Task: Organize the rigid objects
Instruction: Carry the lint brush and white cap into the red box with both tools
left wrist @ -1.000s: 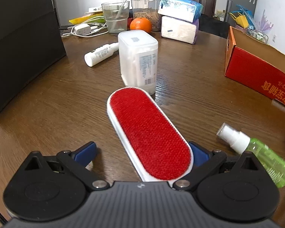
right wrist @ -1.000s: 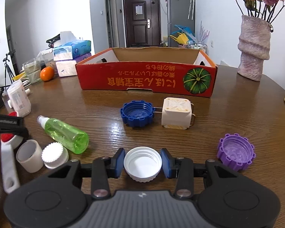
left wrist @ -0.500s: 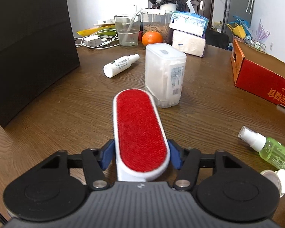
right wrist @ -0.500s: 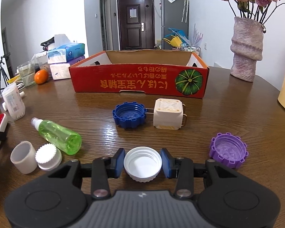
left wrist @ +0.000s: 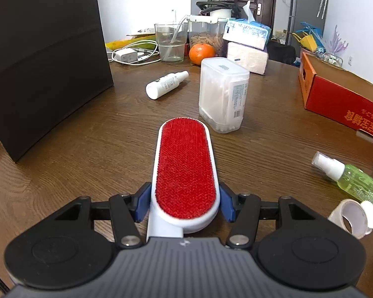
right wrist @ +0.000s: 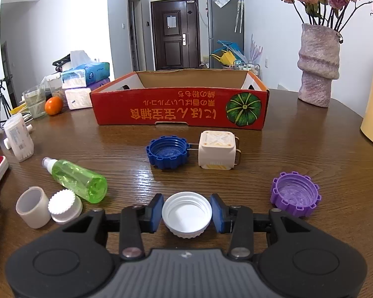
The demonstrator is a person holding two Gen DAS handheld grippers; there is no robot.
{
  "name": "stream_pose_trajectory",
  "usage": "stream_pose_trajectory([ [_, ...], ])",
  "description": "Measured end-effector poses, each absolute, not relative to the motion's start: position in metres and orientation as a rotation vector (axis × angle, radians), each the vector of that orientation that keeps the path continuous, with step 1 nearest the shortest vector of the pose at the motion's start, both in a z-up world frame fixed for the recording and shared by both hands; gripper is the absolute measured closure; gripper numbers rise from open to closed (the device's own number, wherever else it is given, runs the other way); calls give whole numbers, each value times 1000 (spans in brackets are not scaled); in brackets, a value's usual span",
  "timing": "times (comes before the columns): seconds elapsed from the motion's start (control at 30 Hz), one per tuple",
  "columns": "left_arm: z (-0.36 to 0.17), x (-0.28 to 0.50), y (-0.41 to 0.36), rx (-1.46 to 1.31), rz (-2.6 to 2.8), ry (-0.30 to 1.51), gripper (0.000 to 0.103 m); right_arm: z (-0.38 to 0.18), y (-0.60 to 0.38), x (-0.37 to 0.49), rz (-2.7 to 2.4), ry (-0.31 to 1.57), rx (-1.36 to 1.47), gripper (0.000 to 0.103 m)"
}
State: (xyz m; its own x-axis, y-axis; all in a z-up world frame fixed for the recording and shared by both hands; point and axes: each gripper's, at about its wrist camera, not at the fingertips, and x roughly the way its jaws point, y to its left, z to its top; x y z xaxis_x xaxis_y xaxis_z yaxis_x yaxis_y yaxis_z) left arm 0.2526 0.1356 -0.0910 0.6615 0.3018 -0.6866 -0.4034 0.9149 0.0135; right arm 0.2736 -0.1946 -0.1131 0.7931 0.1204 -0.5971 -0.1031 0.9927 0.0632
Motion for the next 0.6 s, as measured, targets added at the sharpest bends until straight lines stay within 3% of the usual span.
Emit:
stream_pose_trajectory([
  [0.6,-49,238,99,-98,267,658,46,-84,-204,261,107,534,55,63],
])
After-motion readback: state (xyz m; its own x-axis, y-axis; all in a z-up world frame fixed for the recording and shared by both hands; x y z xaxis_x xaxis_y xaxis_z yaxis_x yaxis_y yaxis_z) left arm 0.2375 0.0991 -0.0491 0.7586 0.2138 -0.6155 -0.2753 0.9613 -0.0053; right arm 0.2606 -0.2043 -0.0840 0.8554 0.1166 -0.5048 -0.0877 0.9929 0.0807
